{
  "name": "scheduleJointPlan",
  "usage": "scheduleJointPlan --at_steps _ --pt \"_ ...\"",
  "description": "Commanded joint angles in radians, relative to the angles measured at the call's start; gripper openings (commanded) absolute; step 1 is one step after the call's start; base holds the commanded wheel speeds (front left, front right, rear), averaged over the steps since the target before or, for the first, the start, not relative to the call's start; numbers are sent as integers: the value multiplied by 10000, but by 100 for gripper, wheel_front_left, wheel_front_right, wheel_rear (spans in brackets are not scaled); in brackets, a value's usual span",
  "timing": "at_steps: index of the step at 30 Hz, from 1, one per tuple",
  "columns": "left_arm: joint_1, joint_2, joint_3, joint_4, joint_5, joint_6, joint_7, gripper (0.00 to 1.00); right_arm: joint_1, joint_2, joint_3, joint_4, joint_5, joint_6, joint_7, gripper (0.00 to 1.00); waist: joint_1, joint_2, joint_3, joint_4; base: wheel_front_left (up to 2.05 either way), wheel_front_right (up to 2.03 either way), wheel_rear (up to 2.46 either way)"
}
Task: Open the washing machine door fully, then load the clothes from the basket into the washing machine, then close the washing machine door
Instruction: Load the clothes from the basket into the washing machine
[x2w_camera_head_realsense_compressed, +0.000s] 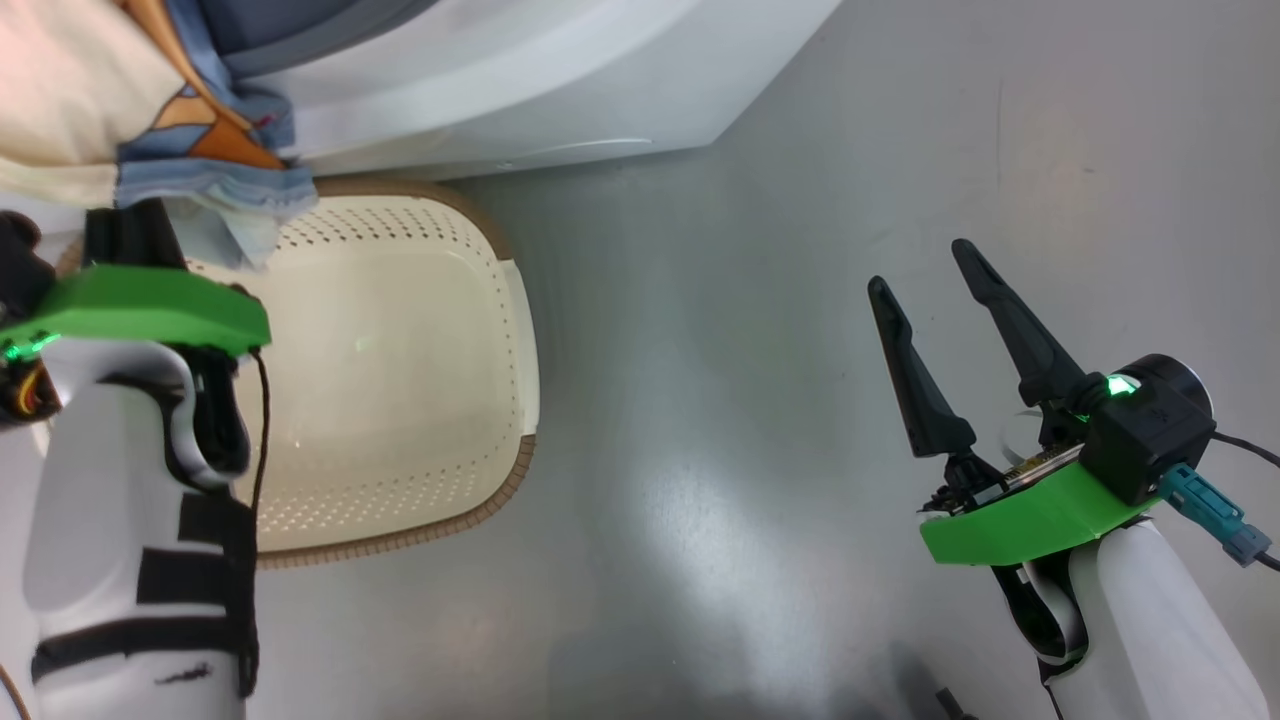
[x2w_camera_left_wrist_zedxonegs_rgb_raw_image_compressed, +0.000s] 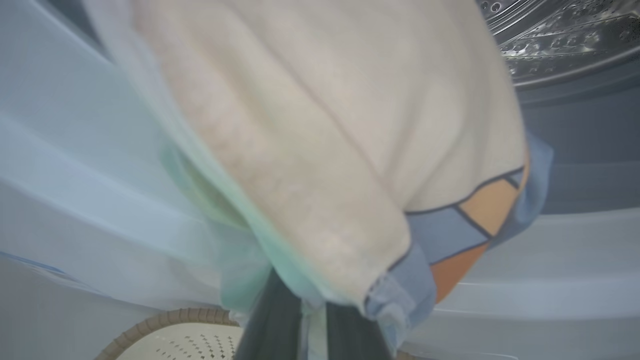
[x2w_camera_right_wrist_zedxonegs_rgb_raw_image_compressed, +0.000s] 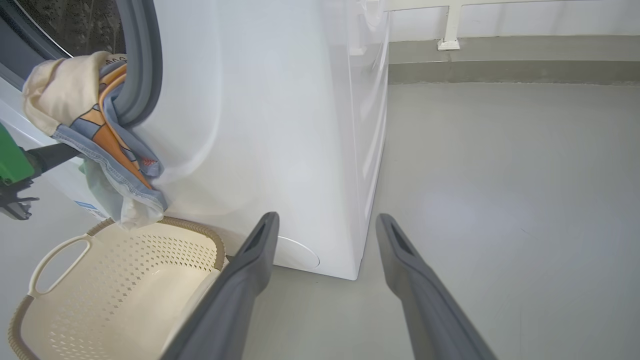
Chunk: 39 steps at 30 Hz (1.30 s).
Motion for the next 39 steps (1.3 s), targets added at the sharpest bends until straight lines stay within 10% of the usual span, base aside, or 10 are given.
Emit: scheduleJointPlan --at_steps 1,20,39 --pt "500 288 164 -387 117 -41 -62 0 200 56 203 -154 20 16 -48 100 0 0 -120 83 0 0 0" --pt "389 796 -324 -4085 356 384 1777 0 594 449 447 75 208 16 -48 100 0 0 -772 -334 0 0 0" --pt "-5572 3329 -686 2443 1817 823 1053 0 1487 474 1032 311 426 16 -48 100 0 0 -286 -2382 0 0 0"
